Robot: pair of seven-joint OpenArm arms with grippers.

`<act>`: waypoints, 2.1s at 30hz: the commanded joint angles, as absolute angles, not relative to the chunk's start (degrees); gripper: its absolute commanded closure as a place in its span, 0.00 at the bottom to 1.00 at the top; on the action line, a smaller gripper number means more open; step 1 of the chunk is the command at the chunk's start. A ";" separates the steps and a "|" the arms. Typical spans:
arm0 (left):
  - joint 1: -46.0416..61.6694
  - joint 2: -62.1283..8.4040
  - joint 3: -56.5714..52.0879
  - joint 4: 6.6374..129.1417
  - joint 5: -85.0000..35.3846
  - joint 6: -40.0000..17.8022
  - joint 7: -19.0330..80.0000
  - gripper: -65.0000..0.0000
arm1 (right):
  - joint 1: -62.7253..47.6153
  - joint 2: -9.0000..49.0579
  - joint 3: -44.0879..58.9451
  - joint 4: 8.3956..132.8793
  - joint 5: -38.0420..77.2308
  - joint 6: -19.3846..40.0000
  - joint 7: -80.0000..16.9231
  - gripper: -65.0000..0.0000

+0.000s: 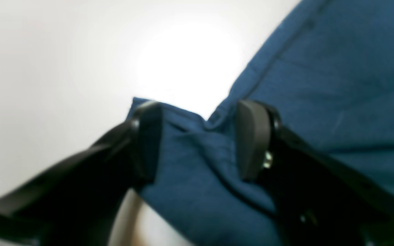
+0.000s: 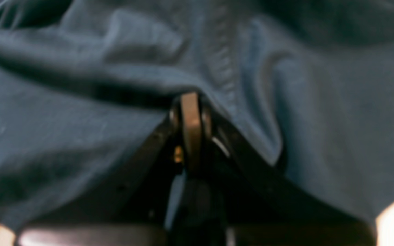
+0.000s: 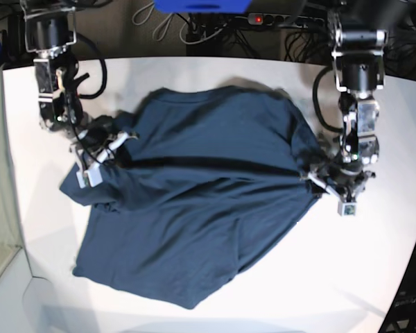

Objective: Layout the t-shirt on the table in an organized manner, then fold the t-shirt properly
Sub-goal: 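Pull the grasped shirt edges with both grippers to straighten the shirt, then spread the shirt edges apart with both grippers and release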

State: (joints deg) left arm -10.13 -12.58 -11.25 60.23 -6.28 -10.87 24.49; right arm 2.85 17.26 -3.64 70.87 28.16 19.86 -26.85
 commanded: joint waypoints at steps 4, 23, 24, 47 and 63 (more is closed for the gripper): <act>0.84 -10.33 -14.55 75.56 -4.62 -10.86 35.38 0.49 | 6.11 19.82 -3.30 69.05 25.54 17.54 -29.23 1.00; 5.32 -4.62 -21.76 109.32 -12.35 -10.86 47.25 0.49 | 4.97 20.88 -2.68 79.52 25.63 17.54 -29.67 1.00; 3.12 -4.26 -21.58 106.42 -13.93 -10.77 47.25 0.49 | 3.56 20.00 -2.24 81.80 25.71 17.54 -29.76 1.00; -24.04 -4.70 -10.07 48.84 -8.40 -10.24 33.98 0.50 | -15.69 3.74 2.07 94.73 25.54 17.54 -29.32 1.00; -16.84 -11.30 -10.15 49.89 -8.75 -10.77 38.20 1.00 | -6.37 14.29 14.37 76.35 25.54 17.54 -29.23 1.00</act>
State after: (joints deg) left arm -18.76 -10.37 -10.09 50.94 -12.03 -12.08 29.15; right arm -6.09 13.26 13.72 76.42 27.55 19.90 -27.64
